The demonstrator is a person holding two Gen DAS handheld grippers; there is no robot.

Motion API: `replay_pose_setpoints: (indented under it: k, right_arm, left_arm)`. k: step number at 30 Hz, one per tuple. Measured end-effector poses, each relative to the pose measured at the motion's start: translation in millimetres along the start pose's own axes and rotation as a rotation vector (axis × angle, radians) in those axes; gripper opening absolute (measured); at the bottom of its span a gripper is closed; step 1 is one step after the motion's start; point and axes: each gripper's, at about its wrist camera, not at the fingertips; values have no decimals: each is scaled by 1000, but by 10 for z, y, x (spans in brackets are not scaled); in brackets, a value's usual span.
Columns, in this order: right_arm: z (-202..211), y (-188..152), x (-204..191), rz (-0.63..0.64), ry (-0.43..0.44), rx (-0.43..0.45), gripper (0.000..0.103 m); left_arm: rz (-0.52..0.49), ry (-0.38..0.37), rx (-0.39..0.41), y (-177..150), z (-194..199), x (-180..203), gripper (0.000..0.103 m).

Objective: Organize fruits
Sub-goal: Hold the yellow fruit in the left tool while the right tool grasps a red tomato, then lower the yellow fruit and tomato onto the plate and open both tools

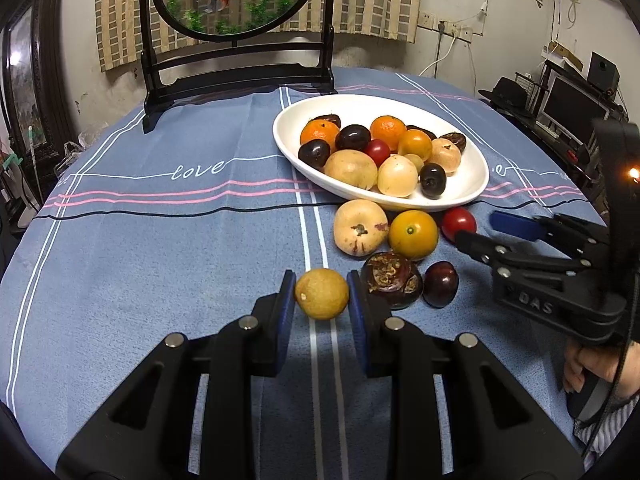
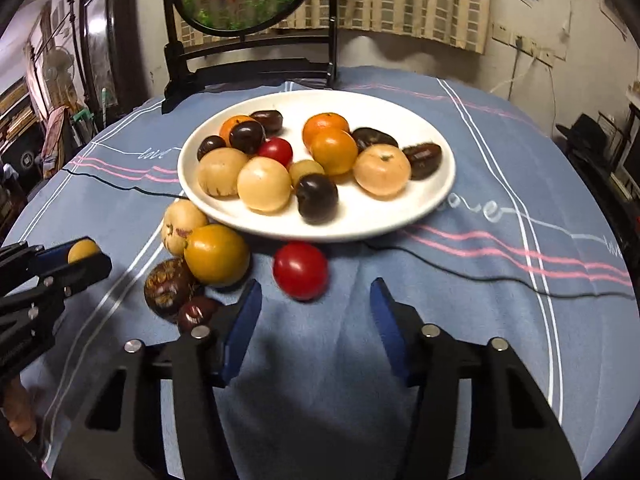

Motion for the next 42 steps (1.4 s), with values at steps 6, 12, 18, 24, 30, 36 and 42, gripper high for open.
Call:
replay_pose_setpoints:
  k: [6, 12, 18, 24, 30, 36, 42]
  right_arm:
    - [-141, 67, 19, -22, 43, -36, 32]
    - [-171, 70, 71, -58, 80, -48, 32]
    - [-105, 45, 114, -84, 109, -40, 31]
    - [124, -8, 291, -150, 130, 12, 31]
    - [552, 26, 481, -228, 131, 149, 31]
    - [722, 370, 620, -237, 104, 216, 31]
    - [438, 903, 750, -230, 58, 212, 31]
  left_arm:
    - [1, -7, -11, -1, -20, 4, 26]
    - [8, -17, -29, -4, -52, -9, 26]
    - [16, -27, -24, -2, -42, -25, 26]
    - [6, -25, 5, 11, 7, -2, 26]
    - [-36, 16, 69, 274, 111, 137, 26]
    - [-23, 26, 135, 942, 81, 197, 26]
    - [-5, 56, 156, 1448, -277, 208, 26]
Point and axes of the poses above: each gripper's, at about its wrist camera, not at the fingertips, and z roughly against the way its jaws point, x to its right, y to its top, and after that the axes turned 8 degrees about -y, right-handed
